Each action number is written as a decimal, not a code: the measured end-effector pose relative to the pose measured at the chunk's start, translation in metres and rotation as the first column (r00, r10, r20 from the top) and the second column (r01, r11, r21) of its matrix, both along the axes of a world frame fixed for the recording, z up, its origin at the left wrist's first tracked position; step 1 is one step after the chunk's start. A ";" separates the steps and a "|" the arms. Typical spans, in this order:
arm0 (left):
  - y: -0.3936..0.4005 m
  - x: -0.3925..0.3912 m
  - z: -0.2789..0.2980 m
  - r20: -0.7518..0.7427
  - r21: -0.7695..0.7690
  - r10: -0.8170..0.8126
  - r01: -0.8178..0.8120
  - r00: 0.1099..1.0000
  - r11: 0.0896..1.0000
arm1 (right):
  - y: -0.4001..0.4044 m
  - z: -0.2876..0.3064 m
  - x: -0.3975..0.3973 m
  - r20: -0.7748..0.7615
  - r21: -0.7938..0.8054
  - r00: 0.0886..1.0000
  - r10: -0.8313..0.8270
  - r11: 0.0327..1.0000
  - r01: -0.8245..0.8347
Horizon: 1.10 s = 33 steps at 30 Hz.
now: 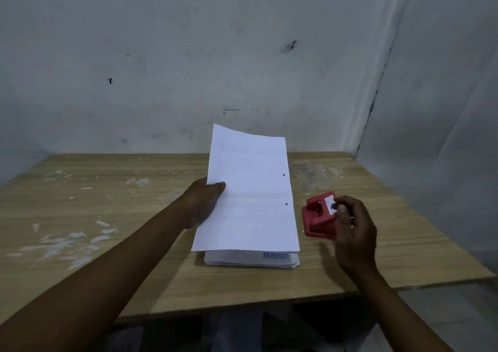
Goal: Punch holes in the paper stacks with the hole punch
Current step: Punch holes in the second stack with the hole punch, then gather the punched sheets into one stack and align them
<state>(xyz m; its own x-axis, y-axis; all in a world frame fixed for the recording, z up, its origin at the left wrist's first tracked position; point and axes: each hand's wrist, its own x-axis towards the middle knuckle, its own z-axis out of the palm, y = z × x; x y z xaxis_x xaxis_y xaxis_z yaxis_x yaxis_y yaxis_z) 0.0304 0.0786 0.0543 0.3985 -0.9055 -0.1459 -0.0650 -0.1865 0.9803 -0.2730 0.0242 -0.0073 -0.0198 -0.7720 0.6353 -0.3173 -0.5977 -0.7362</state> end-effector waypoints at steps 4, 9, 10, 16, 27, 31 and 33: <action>0.013 0.000 0.008 0.004 -0.051 -0.023 0.023 1.000 0.998 | 0.018 0.017 0.042 0.050 0.359 0.969 0.241 0.901 -0.243; 0.036 0.010 0.016 0.058 -0.094 0.003 0.002 0.998 0.996 | 0.023 0.030 0.071 0.161 0.516 0.922 0.352 0.767 -0.382; 0.040 0.014 0.016 0.054 -0.113 0.009 -0.003 0.999 0.994 | 0.024 0.032 0.075 0.150 0.526 0.922 0.357 0.761 -0.380; 0.062 0.033 0.023 0.069 -0.187 0.028 -0.015 0.997 0.982 | 0.031 0.042 0.094 0.073 0.546 0.917 0.391 0.754 -0.365; 0.078 0.038 0.028 0.081 -0.243 0.069 -0.048 0.994 0.969 | 0.033 0.057 0.108 0.072 0.548 0.917 0.392 0.753 -0.365; 0.081 0.038 0.029 0.082 -0.236 0.050 -0.029 0.995 0.971 | 0.034 0.075 0.114 0.136 0.513 0.910 0.393 0.757 -0.404; 0.083 0.037 0.030 0.081 -0.231 0.036 -0.016 0.996 0.973 | 0.033 0.085 0.117 0.222 0.494 0.897 0.381 0.750 -0.441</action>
<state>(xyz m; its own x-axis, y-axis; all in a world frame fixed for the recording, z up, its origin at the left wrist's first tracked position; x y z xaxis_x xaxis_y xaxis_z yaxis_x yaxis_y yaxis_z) 0.0674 0.1620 0.0839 0.4241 -0.9000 0.1003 -0.1468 0.0409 0.9883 -0.1558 0.0573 0.0777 0.3360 -0.9301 0.1485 -0.0373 -0.1707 -0.9846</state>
